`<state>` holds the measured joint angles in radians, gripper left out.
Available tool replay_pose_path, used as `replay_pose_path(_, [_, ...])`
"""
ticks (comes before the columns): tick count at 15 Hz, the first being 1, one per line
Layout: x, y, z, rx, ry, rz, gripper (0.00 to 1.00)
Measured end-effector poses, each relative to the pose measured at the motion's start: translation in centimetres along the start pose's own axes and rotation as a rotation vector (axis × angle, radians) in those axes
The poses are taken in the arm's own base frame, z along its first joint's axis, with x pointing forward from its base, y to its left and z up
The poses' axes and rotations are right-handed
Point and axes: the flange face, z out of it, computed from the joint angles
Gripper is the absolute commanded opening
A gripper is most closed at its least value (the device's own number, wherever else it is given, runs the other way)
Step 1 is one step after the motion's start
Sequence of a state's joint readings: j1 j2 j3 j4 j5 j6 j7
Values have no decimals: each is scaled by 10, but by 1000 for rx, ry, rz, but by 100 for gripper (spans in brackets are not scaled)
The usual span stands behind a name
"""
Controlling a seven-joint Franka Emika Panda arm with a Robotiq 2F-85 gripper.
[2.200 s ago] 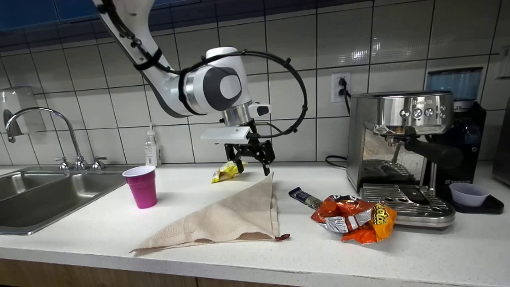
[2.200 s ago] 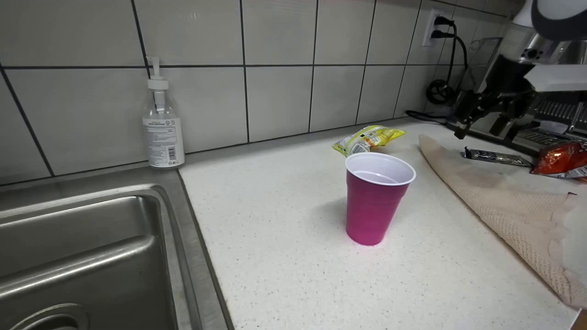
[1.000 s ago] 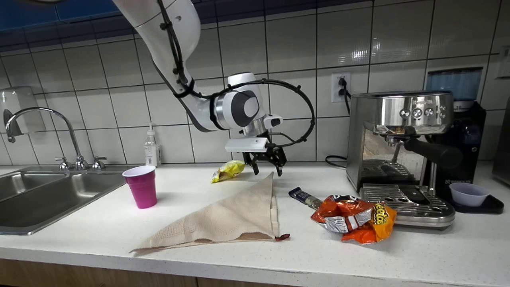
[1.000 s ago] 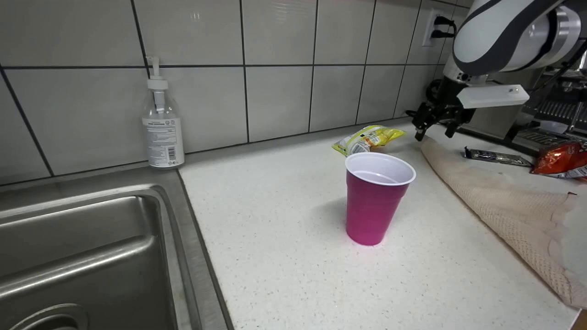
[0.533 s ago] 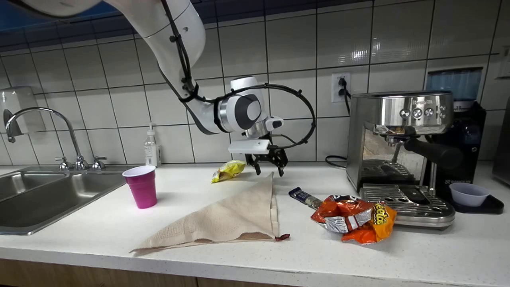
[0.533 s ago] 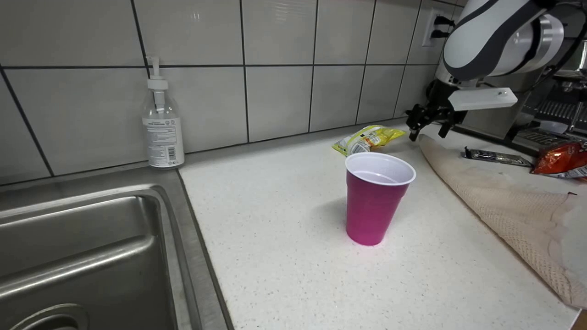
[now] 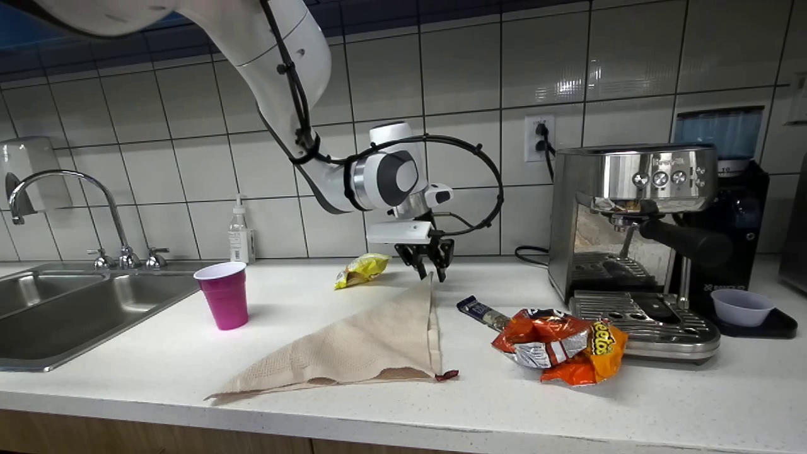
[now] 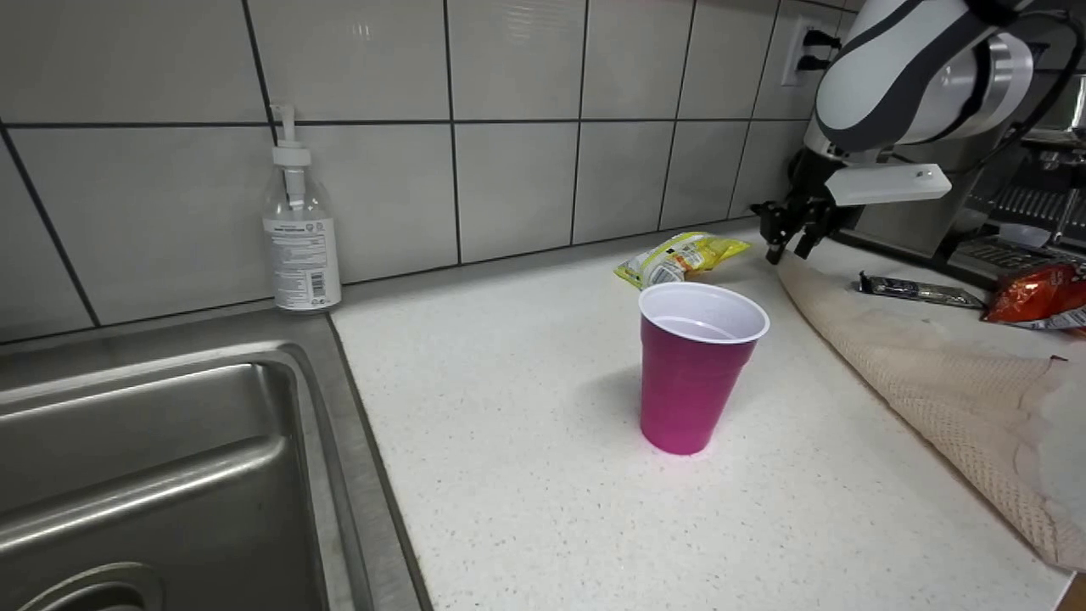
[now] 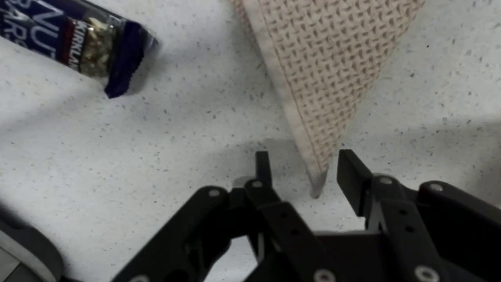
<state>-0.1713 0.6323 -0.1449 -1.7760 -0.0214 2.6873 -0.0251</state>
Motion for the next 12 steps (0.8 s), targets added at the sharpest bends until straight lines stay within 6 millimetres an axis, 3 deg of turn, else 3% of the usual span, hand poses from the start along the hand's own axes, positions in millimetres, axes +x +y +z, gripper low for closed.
replay_pose_path(2, [0,0,2,0,-1,-1,3])
replay_pose_path(3, [0,-1,3,0,-2,-1,0])
replay_pose_path(12, [6,-1,2,10,10,20,1])
